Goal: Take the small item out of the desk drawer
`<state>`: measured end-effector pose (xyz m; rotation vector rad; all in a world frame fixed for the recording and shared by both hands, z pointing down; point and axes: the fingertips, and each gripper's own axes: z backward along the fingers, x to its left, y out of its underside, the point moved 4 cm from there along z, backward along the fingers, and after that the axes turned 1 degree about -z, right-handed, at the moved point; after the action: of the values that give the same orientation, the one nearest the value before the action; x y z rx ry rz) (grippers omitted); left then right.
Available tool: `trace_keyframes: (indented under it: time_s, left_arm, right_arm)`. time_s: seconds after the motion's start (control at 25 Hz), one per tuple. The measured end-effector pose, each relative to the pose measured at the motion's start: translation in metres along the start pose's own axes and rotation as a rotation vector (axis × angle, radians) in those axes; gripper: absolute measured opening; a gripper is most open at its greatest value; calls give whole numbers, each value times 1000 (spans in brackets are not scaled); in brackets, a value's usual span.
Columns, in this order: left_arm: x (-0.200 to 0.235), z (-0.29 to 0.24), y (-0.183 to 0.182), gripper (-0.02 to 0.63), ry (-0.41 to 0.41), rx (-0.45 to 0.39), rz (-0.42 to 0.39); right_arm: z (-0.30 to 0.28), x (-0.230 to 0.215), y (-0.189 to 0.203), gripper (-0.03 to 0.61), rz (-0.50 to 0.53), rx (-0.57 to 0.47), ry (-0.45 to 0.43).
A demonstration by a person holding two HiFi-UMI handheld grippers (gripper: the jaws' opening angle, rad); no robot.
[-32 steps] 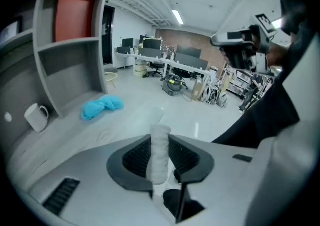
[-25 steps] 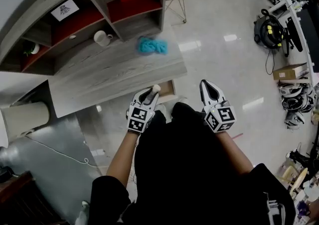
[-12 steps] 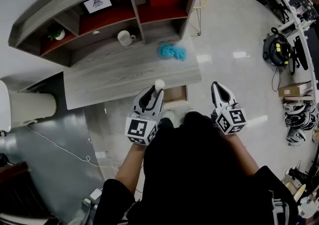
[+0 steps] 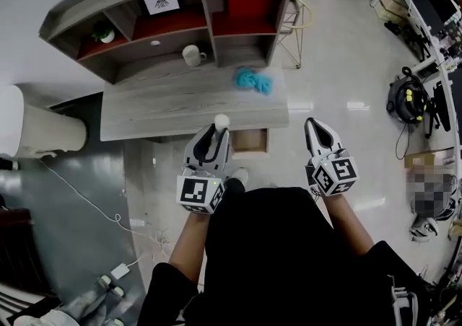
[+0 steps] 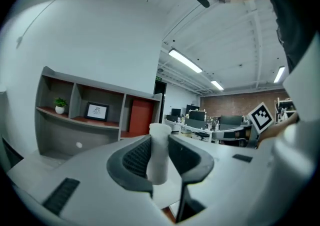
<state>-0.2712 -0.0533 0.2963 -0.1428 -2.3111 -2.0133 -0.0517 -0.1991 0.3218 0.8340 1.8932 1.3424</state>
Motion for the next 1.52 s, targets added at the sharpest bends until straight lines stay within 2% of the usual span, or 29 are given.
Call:
trace_keyframes:
  time_s: [0.16,0.44,0.76,1.08,1.52]
  left_arm:
    - [-34,15,3,104,-71,-8,0]
    - [-101,41,13,104,-164,-6,0]
    - [-162,64,40,104,-257,0,24]
    - [-199,79,55,104,-290,4,19]
    - [-222,104,67,104,-338,21,-10]
  right_arm:
    - [26,-10,2,-2,24,-4,-58]
    - [81,-27,16,-2,4,-15,-120]
    - [133,-58,38,-2,7,-29,-145]
    - [160,-66,40,-2,11,-38,-174]
    - [178,-60,64,-2,45,-20,-205]
